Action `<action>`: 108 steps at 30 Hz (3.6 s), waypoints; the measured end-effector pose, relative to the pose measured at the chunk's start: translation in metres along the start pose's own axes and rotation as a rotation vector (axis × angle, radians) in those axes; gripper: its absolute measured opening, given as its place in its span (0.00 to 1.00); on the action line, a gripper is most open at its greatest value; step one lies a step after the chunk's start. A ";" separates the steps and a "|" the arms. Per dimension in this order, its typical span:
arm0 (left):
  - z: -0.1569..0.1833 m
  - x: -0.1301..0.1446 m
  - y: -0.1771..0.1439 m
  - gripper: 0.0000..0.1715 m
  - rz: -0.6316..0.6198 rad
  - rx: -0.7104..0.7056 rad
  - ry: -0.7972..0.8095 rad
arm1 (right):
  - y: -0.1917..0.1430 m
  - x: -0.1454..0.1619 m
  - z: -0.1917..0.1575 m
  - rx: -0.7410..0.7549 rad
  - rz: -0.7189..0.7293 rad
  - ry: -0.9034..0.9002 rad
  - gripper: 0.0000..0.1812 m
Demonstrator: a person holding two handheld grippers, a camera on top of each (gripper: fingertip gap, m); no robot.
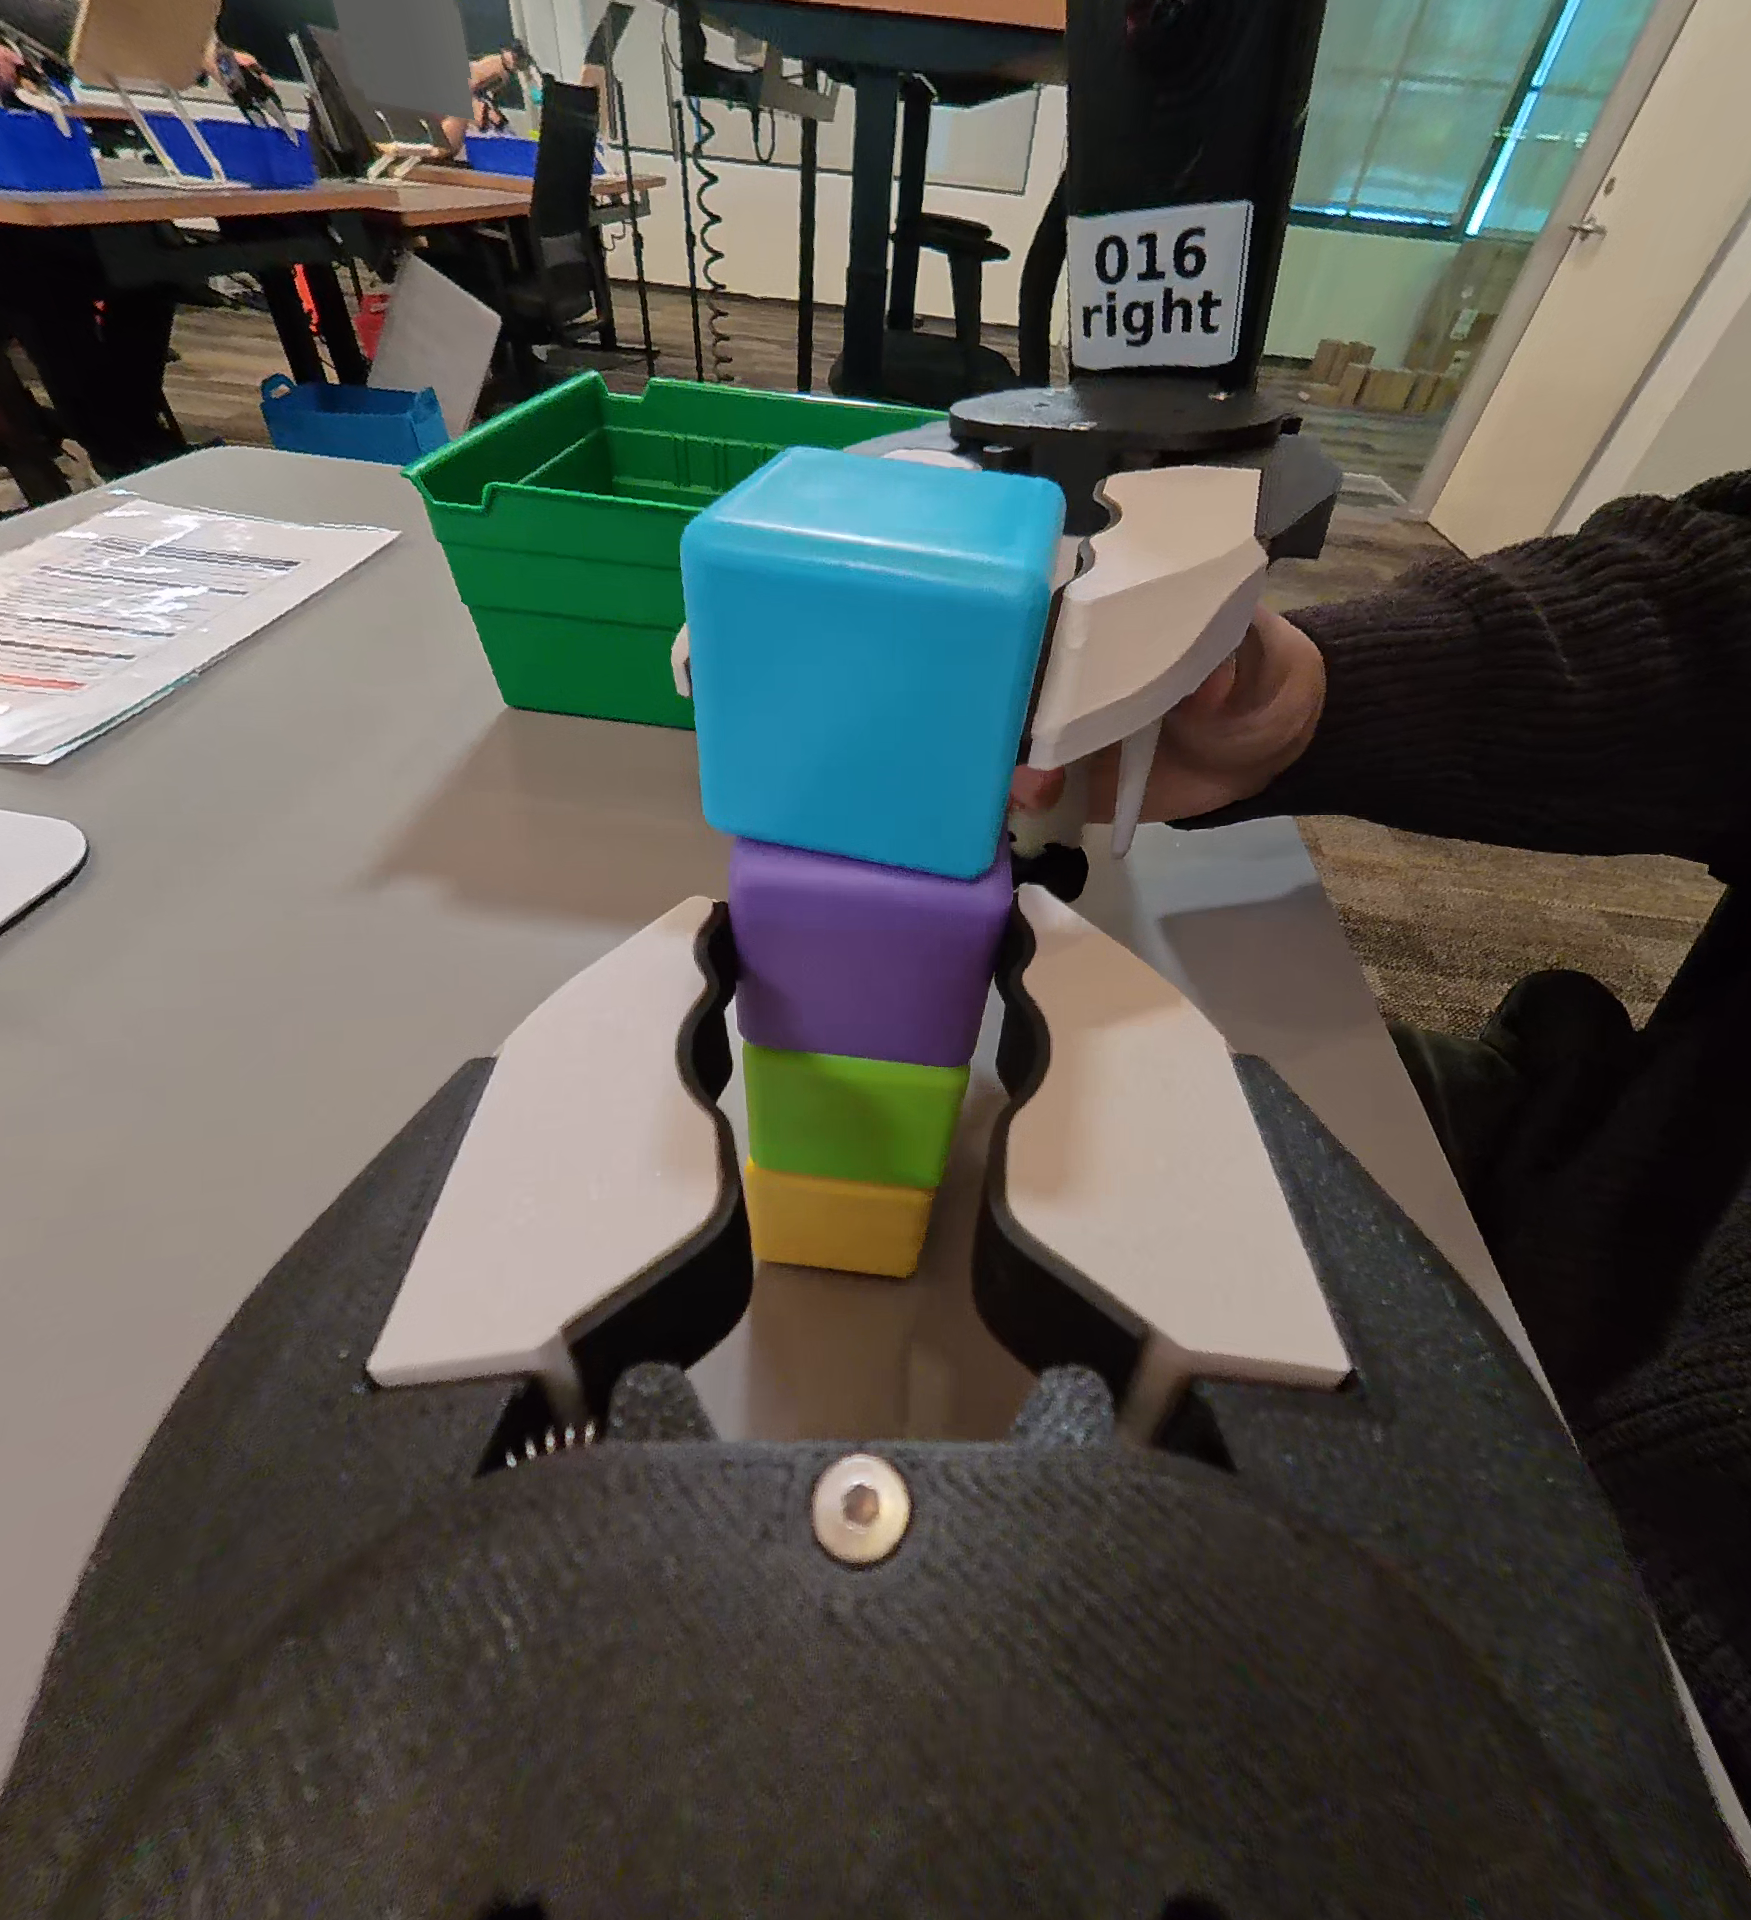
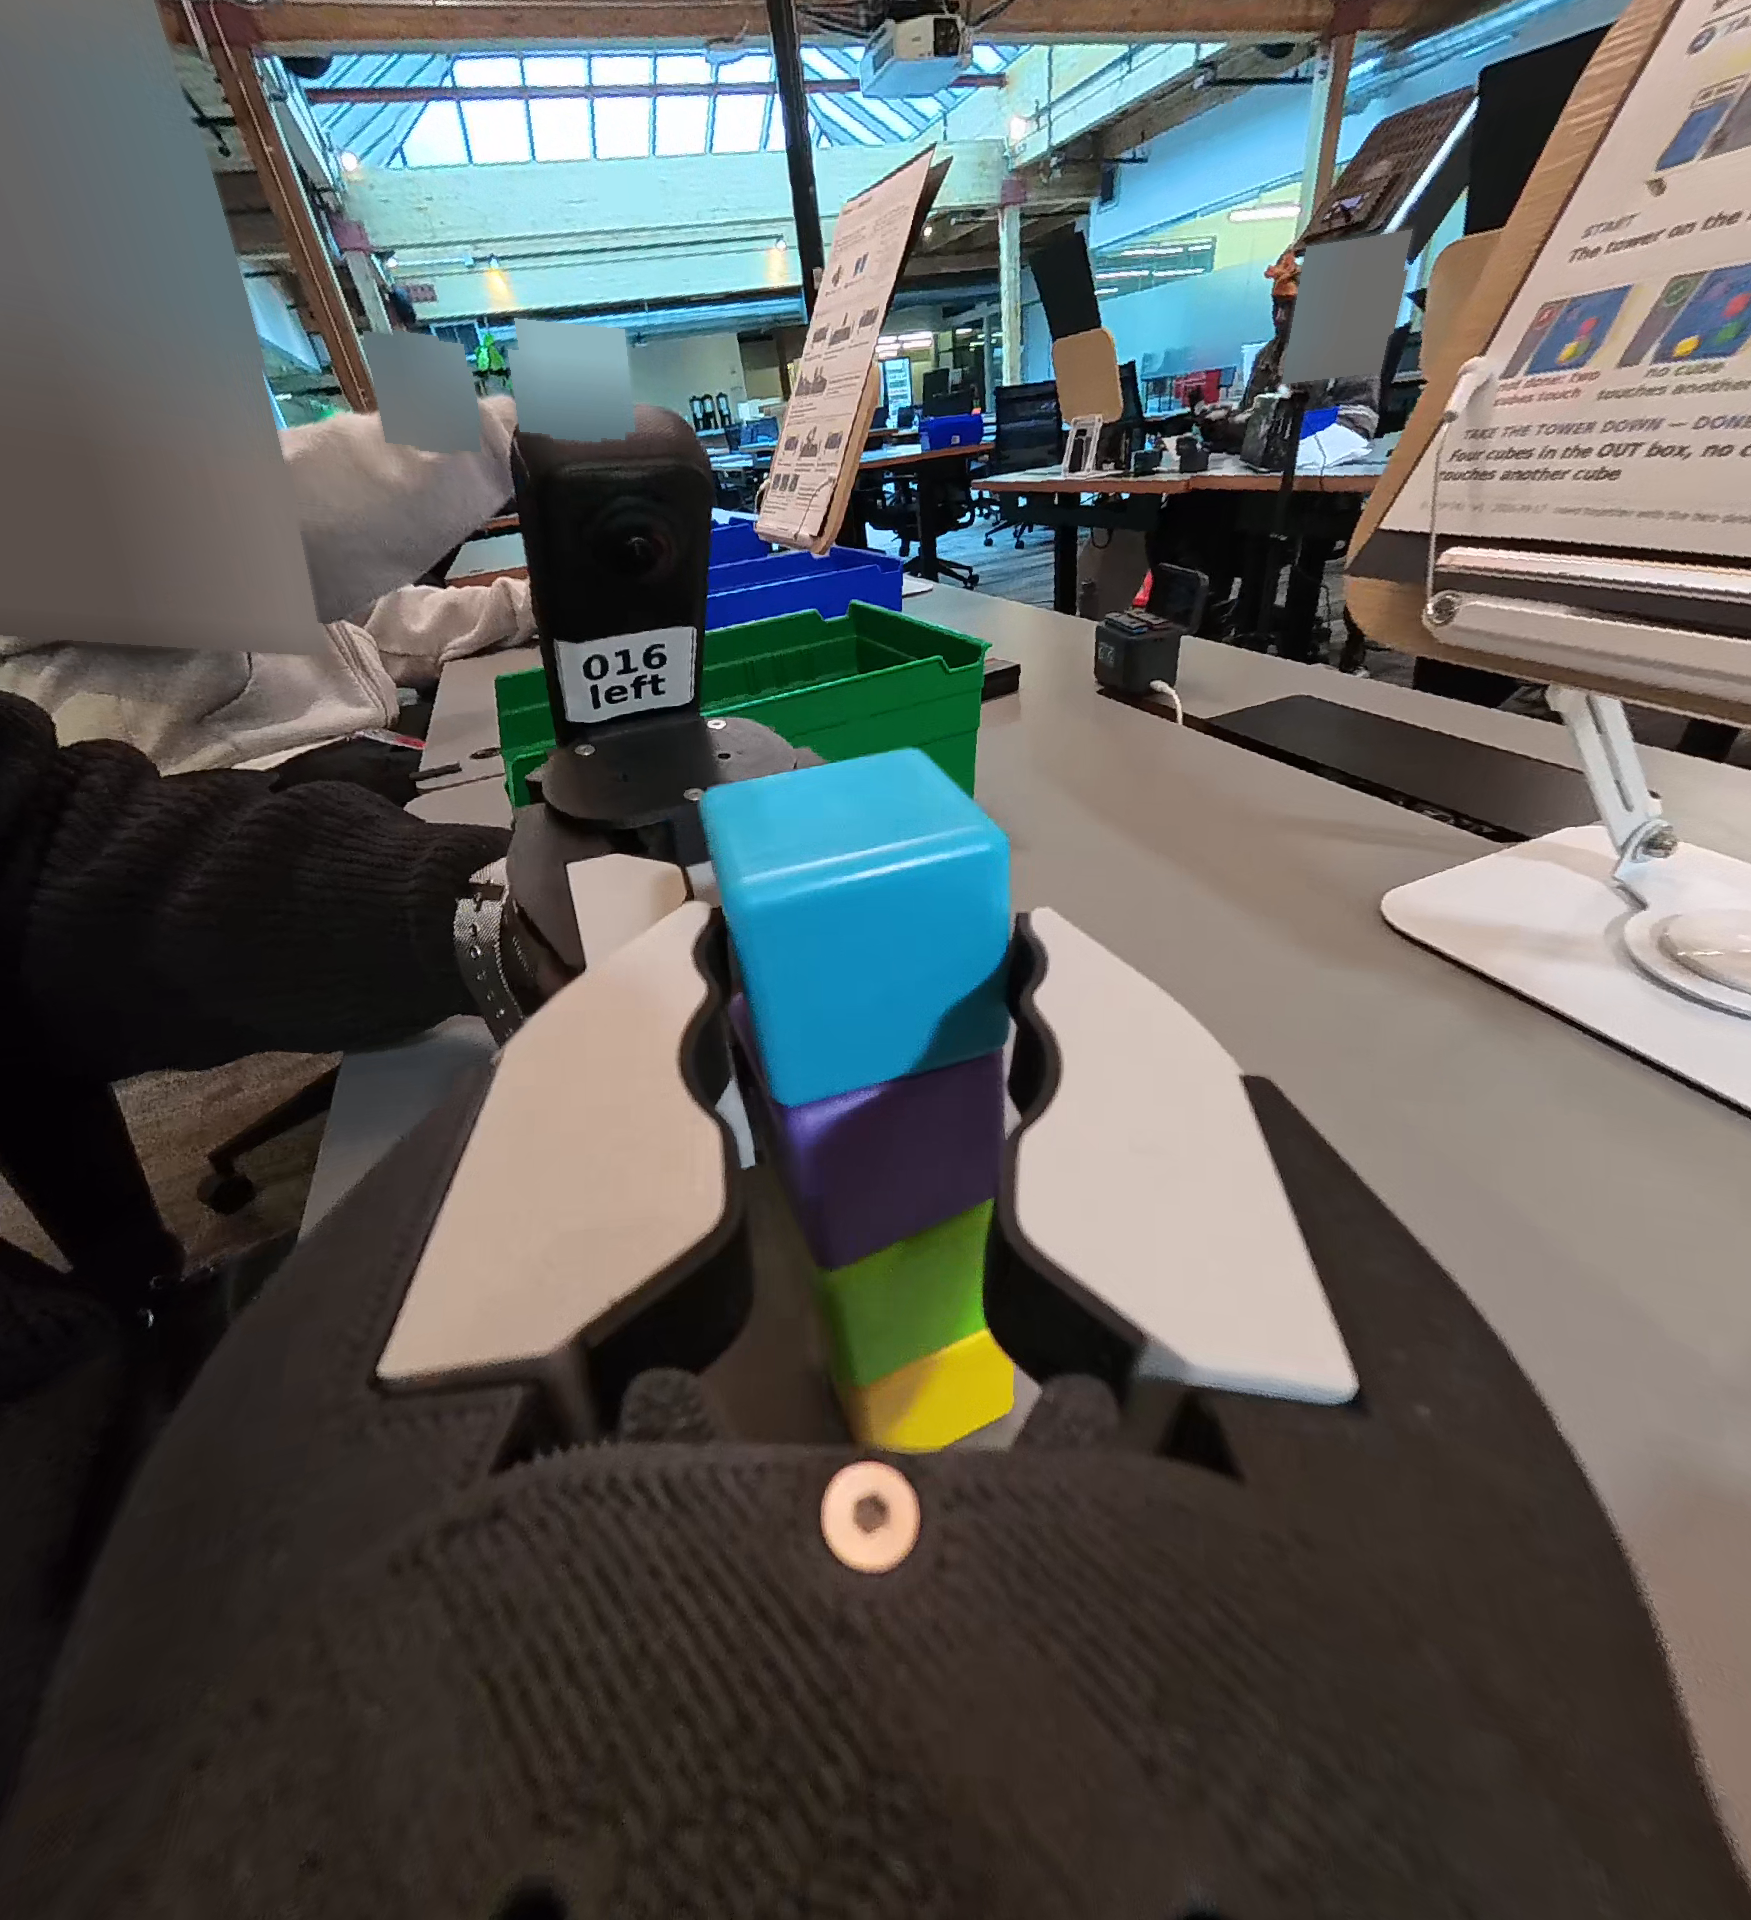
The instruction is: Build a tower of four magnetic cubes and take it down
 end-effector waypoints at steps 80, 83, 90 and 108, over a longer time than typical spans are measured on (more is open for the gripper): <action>-0.008 0.051 0.016 0.30 -0.250 -0.070 -0.033 | 0.000 0.038 0.003 -0.012 -0.152 -0.047 0.44; -0.005 0.051 0.016 0.30 -0.252 -0.039 -0.035 | 0.002 0.044 0.003 -0.021 -0.158 -0.066 0.39; -0.004 0.052 0.015 0.30 -0.252 -0.013 -0.040 | 0.001 0.047 0.001 -0.041 -0.151 -0.051 0.30; -0.009 0.053 0.014 0.29 -0.271 -0.065 0.038 | -0.012 0.003 0.030 0.173 -0.052 -0.050 0.29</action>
Point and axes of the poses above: each gripper's, where its closed fingertips meet, y out along the fingers, x out of its underside, z = x × y across the jaws, the point moved 1 cm from there along -y, back along the fingers, and after that the axes turned 2 degrees about z, right-handed, at the moved point
